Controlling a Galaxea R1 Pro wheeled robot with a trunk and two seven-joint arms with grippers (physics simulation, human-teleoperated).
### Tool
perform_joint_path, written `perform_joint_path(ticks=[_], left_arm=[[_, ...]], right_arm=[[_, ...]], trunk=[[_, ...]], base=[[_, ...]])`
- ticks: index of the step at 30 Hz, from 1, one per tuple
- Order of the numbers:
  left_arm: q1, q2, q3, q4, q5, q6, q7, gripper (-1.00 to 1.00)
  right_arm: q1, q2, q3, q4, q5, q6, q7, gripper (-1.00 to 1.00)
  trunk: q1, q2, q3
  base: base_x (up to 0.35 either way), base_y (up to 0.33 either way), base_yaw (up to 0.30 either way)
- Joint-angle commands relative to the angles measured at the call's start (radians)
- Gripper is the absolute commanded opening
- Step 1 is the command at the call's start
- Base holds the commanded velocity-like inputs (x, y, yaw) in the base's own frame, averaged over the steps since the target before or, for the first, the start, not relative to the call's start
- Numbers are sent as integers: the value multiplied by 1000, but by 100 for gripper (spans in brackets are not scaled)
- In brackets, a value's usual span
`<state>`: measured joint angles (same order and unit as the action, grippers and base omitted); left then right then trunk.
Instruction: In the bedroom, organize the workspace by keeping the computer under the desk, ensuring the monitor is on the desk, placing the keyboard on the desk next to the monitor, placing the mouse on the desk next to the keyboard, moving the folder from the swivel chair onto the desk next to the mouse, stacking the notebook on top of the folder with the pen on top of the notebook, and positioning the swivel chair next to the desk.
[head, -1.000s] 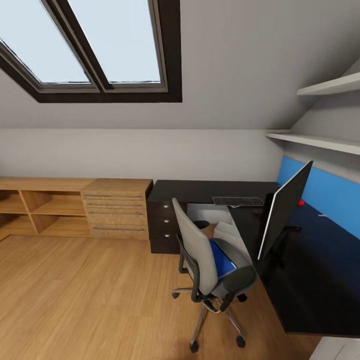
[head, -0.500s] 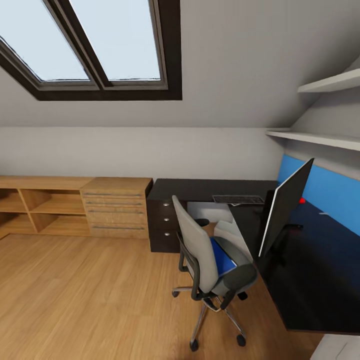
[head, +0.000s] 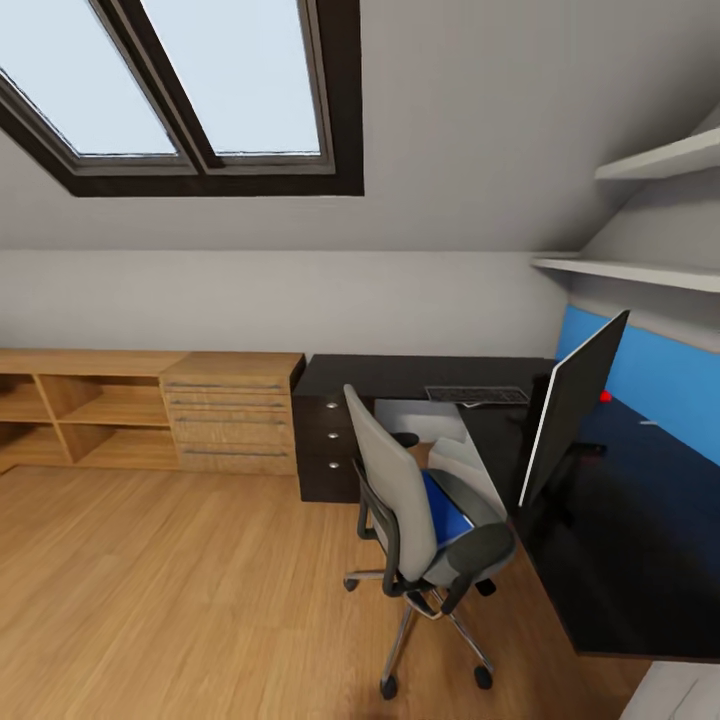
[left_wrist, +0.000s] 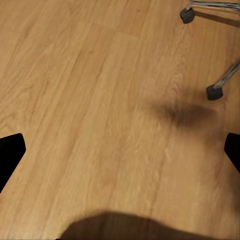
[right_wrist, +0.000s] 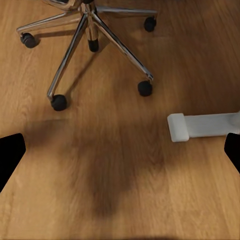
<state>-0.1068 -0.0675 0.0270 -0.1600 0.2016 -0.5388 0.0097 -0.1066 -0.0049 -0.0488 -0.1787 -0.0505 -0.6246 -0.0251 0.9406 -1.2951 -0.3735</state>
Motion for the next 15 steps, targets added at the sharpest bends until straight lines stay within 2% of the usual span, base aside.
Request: perform_joint_path(ticks=[1, 8, 15], left_arm=[[-1, -1, 2, 0, -1, -3, 1, 100], [-1, -2, 2, 0, -1, -4, 2, 100], [-1, -3, 3, 0, -1, -4, 3, 100]], right_arm=[[-1, 0, 0, 1, -5, -4, 3, 100], [-1, 1, 6, -1, -4, -4, 4, 100], [-1, 3, 6, -1, -4, -3, 4, 100]], trunk=[[4, -8, -4], [31, -57, -26], [58, -106, -48]], base=[[0, 0, -95], [0, 0, -199], [0, 0, -39]])
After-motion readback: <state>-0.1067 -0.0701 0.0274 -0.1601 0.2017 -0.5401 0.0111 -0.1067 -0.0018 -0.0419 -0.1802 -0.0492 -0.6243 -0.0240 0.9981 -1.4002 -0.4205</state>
